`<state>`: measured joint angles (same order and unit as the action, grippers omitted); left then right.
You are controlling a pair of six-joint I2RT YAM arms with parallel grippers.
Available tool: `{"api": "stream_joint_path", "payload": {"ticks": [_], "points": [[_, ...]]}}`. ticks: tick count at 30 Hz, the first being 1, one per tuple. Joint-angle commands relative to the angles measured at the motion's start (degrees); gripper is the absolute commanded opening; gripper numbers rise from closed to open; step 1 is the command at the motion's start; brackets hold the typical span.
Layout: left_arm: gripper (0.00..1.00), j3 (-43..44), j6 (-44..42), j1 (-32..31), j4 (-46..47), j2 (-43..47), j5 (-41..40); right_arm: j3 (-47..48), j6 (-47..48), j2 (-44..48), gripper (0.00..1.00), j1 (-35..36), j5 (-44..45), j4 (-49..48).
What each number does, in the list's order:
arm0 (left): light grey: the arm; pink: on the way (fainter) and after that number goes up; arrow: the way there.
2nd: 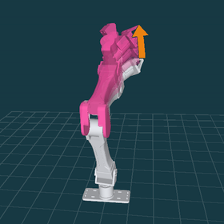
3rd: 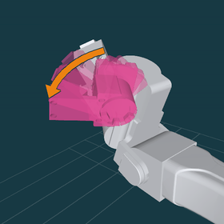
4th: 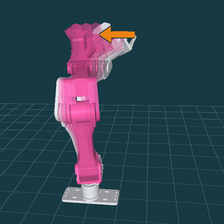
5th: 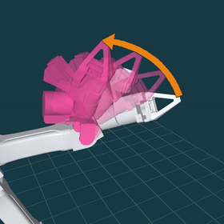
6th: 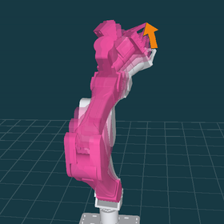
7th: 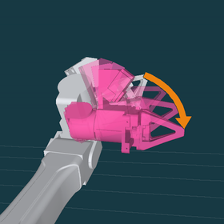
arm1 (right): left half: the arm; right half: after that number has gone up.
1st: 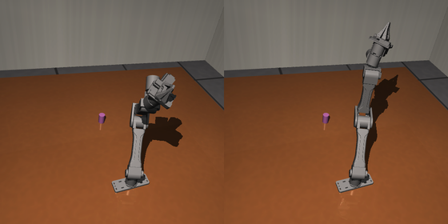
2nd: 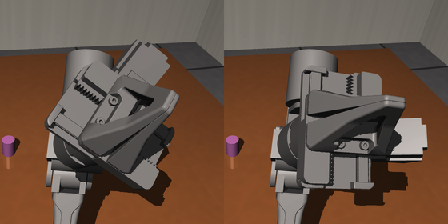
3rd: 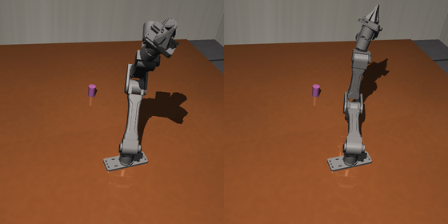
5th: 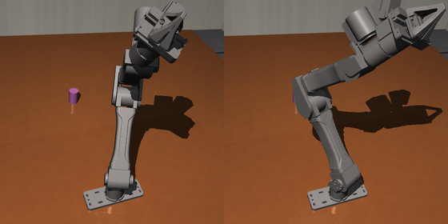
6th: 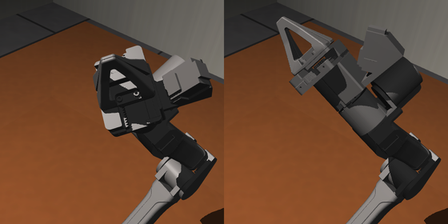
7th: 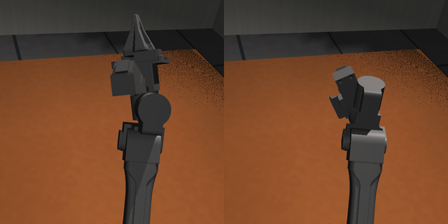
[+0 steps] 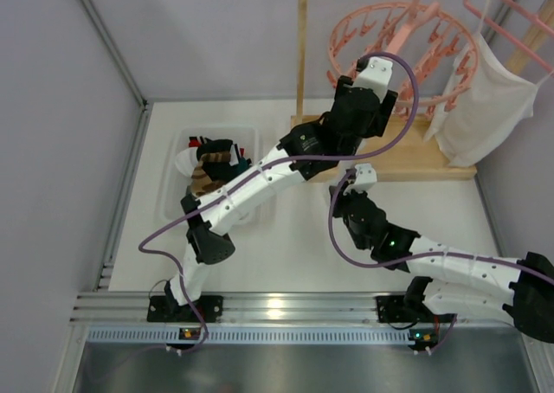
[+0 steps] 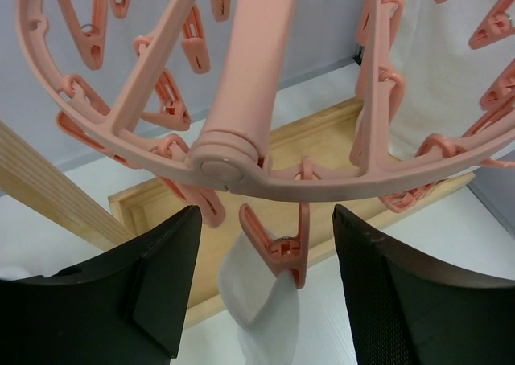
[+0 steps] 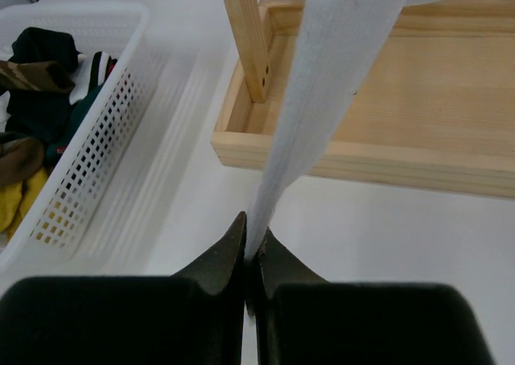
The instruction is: Remove the socks clipped to the hanger
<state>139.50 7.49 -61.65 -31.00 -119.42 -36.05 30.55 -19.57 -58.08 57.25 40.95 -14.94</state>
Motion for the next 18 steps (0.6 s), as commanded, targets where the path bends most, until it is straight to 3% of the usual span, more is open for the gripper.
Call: {"api": "stream_joint_path", "payload": {"ticks": [1,18], "points": [[0.70,0.86,-0.63,0.91,4.37,0.15,1.95,1.54,0.76,1.75,0.00,1.46,-0.96,-1.23],[0.58,0.77,-0.10,2.50,6.22,-1.43,5.90,0.04,0.94,4.12,0.00,1.81,-4.91,-2.72]]}}
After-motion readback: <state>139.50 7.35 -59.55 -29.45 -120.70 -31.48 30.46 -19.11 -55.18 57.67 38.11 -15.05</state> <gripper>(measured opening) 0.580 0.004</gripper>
